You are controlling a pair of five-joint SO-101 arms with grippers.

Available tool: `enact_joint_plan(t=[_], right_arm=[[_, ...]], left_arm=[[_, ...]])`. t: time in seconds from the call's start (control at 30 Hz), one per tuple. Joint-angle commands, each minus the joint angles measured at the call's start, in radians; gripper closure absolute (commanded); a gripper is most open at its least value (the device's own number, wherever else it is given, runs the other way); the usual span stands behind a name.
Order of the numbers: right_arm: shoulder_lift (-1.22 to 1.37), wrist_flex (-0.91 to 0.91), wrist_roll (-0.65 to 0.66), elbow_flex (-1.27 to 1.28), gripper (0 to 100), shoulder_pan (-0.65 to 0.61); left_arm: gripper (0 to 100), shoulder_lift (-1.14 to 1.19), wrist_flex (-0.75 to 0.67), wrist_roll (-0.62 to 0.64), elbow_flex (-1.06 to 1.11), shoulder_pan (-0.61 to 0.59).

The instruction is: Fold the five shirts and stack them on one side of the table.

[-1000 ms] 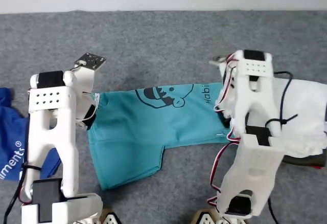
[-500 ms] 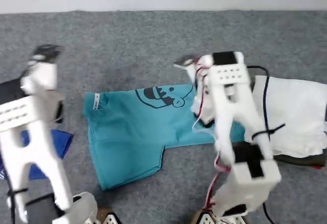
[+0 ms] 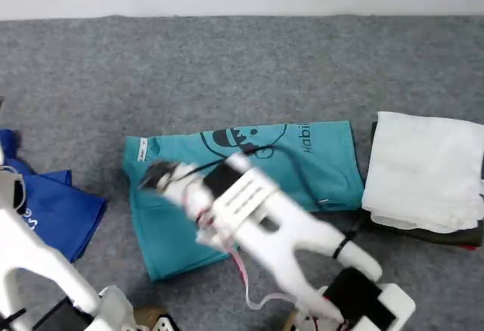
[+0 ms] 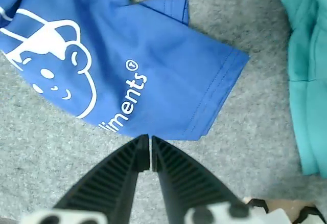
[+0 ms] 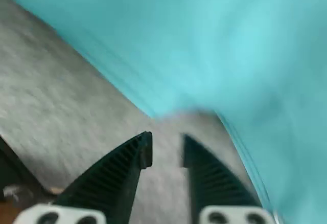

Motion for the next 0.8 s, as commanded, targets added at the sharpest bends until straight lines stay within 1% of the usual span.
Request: enact_joint_plan(t=[0.0, 0.2, 0.3, 0.57, 0.77], right_arm=[[0.036, -0.085, -0.044, 0.0, 75.7, -0.117], [0.176, -0.182, -0.046, -0.005, 74.3, -0.252], [0.223, -0.214, -0.046, -0.005, 74.3, -0.289], [0.334, -0.289, -0.044, -0.005, 74.5, -0.291], [0.412, -0.254, -0.048, -0.091, 75.3, -0.282]], left_arm=[[98, -0.035, -0.015, -0.02, 0.018, -0.008], [98, -0.035, -0.02, -0.02, 0.033, -0.006], [98, -0.037, -0.018, -0.02, 0.033, -0.006], [98, -0.037, -0.015, -0.017, 0.033, -0.006], [98, -0.038, -0.014, -0.015, 0.033, -0.008]])
